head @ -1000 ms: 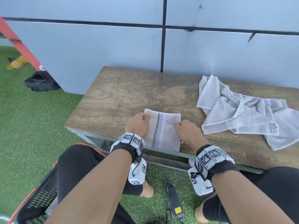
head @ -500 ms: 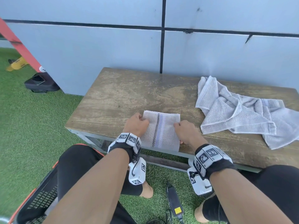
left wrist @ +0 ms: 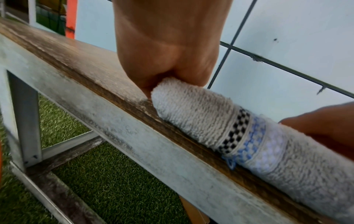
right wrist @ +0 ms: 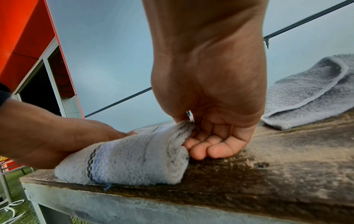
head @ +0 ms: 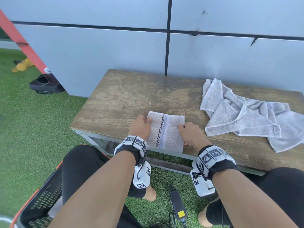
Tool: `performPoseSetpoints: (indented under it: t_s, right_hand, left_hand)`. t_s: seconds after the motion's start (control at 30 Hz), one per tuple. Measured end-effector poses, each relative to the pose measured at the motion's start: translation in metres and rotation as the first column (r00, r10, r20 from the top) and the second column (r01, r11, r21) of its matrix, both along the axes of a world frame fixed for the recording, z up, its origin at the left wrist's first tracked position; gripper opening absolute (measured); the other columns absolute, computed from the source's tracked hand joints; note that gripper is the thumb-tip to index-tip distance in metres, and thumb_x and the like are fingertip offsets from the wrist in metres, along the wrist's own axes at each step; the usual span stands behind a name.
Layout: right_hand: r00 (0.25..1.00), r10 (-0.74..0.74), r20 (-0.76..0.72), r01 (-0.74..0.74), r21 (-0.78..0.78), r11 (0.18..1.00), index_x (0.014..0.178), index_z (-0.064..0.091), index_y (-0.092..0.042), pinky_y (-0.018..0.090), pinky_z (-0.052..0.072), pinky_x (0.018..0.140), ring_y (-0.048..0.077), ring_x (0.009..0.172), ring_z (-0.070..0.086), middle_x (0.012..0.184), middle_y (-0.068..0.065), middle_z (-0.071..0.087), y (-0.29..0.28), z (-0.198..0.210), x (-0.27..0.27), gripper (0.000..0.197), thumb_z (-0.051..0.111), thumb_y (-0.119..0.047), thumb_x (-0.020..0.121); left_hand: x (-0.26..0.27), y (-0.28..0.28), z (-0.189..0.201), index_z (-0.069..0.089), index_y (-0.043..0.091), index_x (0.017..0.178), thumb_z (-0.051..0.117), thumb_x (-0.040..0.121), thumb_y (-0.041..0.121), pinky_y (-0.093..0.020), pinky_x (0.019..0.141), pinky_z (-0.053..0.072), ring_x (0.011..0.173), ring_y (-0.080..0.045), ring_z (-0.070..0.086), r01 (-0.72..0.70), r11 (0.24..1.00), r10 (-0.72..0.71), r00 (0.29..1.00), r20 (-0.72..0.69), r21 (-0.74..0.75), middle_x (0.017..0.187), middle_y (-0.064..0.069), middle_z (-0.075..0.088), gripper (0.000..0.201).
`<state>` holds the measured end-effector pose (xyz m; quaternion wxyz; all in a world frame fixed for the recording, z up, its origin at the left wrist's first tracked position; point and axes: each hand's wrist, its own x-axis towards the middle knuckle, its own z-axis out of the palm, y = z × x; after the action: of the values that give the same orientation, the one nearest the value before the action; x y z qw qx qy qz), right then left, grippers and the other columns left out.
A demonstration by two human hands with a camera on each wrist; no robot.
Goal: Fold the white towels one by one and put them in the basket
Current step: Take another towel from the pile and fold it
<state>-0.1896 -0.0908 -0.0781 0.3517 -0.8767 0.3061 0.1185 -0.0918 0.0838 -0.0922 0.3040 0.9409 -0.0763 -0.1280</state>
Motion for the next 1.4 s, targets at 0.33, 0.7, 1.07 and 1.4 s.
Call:
performPoseSetpoints:
  t_s: [0.33, 0.7, 1.07, 1.4]
  right_hand:
    - [0.998, -0.05, 0.041, 0.048, 0.042, 0.998, 0.085, 0.053, -0.006, 0.032, 0.05, 0.06, 0.027, 0.071, 0.07, 0.078, 0.014, 0.068, -0.001, 0.001, -0.006, 0.043, 0.039, -0.043, 0.103]
    - [0.905, 0.366, 0.217, -0.29, -0.314, 0.904, 0.148, 0.035, -0.039, 0.051, 0.026, 0.117, 0.025, 0.146, 0.017, 0.16, -0.011, 0.025, -0.015, -0.003, -0.019, 0.047, 0.04, -0.041, 0.101]
    - [0.945, 0.303, 0.12, -0.185, -0.568, 0.802, 0.077, 0.066, -0.019, 0.041, 0.046, 0.093, 0.025, 0.096, 0.059, 0.084, -0.002, 0.057, 0.0, 0.019, -0.029, 0.032, 0.048, -0.038, 0.094]
    - [0.854, 0.472, 0.22, -0.32, -0.494, 0.809, 0.156, 0.025, -0.013, 0.043, 0.014, 0.125, 0.022, 0.153, 0.009, 0.166, 0.006, 0.014, 0.029, -0.018, 0.001, 0.056, 0.029, -0.036, 0.105]
  left_hand:
    - [-0.014, 0.008, 0.007, 0.033, 0.014, 0.129, 0.053, 0.096, 0.018, -0.022, 0.049, 0.037, 0.056, -0.01, 0.046, -0.047, 0.946, 0.018, 0.996, -0.093, -0.32, 0.078, 0.0, 0.054, 0.039]
    - [-0.017, 0.02, 0.02, 0.048, 0.018, 0.127, 0.061, 0.091, 0.025, -0.035, 0.1, 0.045, 0.114, -0.016, 0.051, 0.28, 0.938, -0.207, 0.926, 0.317, -0.204, 0.125, 0.0, 0.051, 0.038]
    - [-0.016, 0.016, 0.011, 0.058, 0.011, 0.115, 0.038, 0.105, 0.018, -0.043, 0.103, 0.043, 0.115, -0.018, 0.046, 0.234, 0.972, -0.212, 0.881, 0.424, -0.002, 0.127, -0.006, 0.05, 0.024]
    - [-0.042, -0.001, -0.023, 0.018, 0.019, 0.159, 0.02, 0.108, 0.03, -0.044, 0.126, 0.007, 0.154, -0.013, -0.008, 0.481, 0.856, -0.516, 0.801, 0.303, 0.188, 0.168, 0.002, 0.004, 0.052]
